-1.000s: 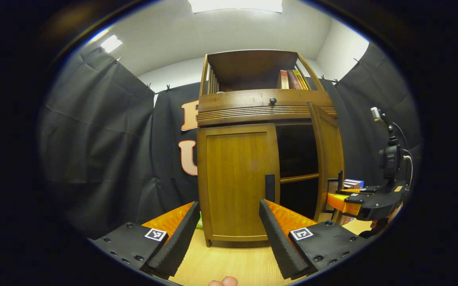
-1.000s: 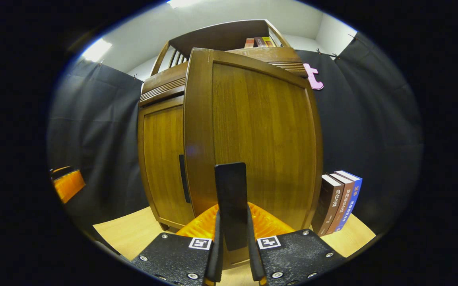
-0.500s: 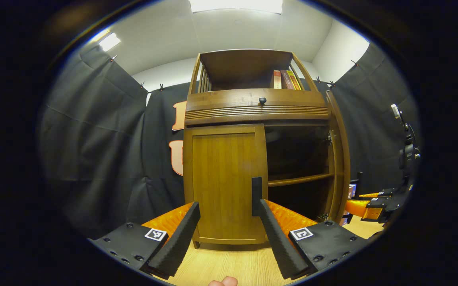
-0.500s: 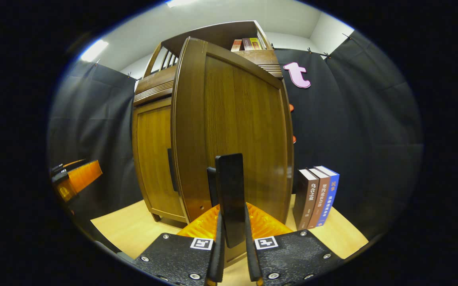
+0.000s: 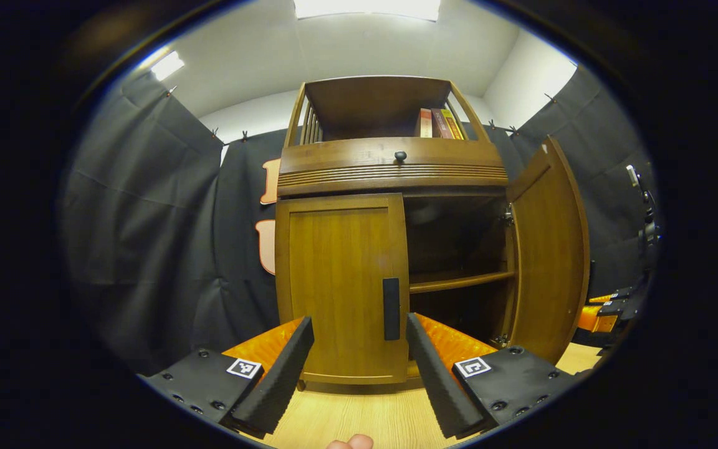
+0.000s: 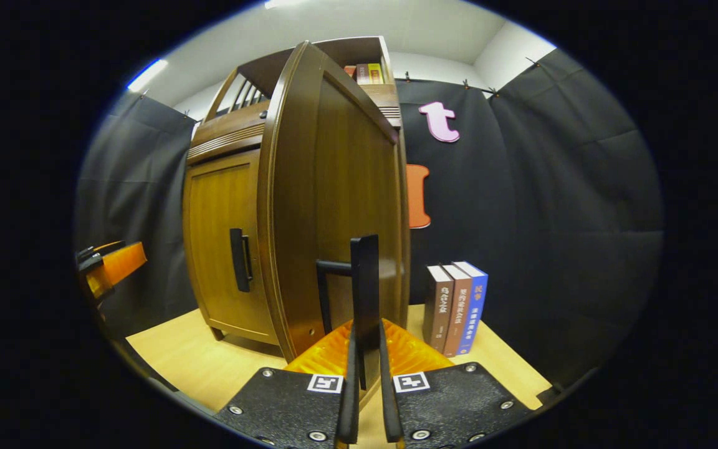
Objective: Open the right door of the double-door shoe cabinet with the right hand, and open the left door with the left hand.
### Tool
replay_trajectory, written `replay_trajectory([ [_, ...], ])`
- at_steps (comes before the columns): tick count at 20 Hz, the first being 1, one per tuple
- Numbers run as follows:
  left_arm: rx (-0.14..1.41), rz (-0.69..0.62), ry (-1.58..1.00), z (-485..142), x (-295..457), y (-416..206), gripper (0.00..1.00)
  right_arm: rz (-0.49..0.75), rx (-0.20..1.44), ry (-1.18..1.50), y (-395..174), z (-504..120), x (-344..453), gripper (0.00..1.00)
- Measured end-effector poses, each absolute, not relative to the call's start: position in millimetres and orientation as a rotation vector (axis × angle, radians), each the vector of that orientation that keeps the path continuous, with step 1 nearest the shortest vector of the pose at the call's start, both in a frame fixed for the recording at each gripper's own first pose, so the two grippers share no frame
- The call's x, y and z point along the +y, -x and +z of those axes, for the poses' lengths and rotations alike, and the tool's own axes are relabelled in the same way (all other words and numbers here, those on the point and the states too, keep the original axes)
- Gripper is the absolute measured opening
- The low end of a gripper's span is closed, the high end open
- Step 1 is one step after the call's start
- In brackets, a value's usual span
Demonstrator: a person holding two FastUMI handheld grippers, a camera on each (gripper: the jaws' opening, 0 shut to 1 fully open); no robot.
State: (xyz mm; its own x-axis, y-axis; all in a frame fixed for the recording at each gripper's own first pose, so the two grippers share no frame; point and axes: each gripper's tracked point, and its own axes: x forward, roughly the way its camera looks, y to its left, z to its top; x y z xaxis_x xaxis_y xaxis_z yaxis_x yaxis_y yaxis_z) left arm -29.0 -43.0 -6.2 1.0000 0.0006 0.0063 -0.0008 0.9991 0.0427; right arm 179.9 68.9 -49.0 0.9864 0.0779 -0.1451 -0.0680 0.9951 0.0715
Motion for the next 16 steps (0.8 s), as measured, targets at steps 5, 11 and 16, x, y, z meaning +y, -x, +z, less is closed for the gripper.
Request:
replay_trajectory([
  [5, -0.008, -0.023, -0.046, -5, -51, 30, 0.97, 0.051, 0.175, -0.118, -177, -53, 58, 0.17],
  [11, -0.016, -0.022, -0.062, -3, -52, 36, 0.97, 0.141, 0.170, -0.115, -179, -55, 45, 0.06],
  [16, -0.027, 0.004, -0.050, 3, -41, 40, 0.96, 0.206, 0.159, -0.127, -180, -53, 43, 0.05],
])
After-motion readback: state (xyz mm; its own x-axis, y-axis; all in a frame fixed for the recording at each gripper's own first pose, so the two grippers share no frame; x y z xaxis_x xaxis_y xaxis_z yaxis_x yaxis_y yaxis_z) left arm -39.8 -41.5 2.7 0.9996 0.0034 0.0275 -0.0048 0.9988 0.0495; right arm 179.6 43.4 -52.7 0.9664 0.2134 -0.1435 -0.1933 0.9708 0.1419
